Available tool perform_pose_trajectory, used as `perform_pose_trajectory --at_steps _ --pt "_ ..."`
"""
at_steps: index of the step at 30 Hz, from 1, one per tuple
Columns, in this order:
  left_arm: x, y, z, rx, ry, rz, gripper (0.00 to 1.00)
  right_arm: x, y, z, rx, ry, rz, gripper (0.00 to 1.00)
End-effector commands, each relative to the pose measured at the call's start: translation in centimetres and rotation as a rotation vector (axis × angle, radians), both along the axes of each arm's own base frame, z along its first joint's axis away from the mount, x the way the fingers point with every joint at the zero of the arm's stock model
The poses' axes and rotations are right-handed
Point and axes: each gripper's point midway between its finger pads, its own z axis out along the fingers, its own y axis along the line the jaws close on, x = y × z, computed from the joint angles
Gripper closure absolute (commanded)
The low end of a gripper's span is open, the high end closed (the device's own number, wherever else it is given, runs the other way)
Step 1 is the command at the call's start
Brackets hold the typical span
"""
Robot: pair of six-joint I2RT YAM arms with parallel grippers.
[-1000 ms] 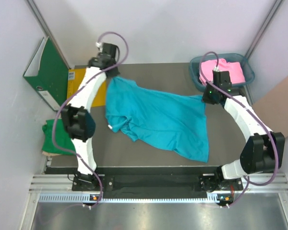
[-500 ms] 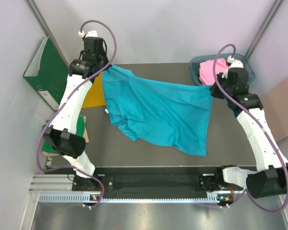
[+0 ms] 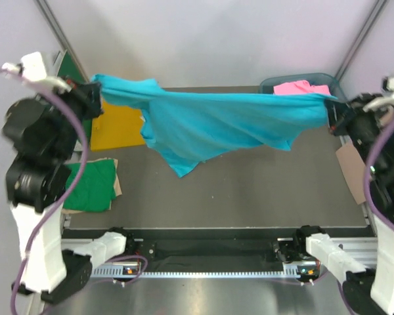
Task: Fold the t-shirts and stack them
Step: Flatten out the tshirt, then fold the flattened tshirt in 1/3 of the way
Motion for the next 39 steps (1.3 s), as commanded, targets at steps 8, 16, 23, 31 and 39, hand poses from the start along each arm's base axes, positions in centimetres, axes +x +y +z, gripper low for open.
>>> perform_pose_trajectory --at_steps 8,16,23,31,39 --pt "-7.6 2.0 3.7 0.058 -0.107 -0.009 1.0 -8.3 -2.1 2.5 -0.054 -0.07 -0.031 1.0" --pt "3.8 0.6 0.2 0.103 0.062 0.066 1.0 -0.5 -2.2 -2.9 -0.048 0.062 -0.113 1.0" --pt "18.4 -3.4 -18.9 0.236 0.557 -0.016 1.0 9.2 0.1 -14.5 -0.076 0.27 -0.079 1.0" --pt "26.2 -3.1 -34.6 0.278 0.823 0.011 1.0 21.3 2.6 -30.7 -0.107 0.61 -0.054 1.0" --pt "30.7 -1.8 -35.4 0.185 0.784 0.084 1.0 29.9 4.3 -32.7 -0.09 0.669 -0.054 1.0"
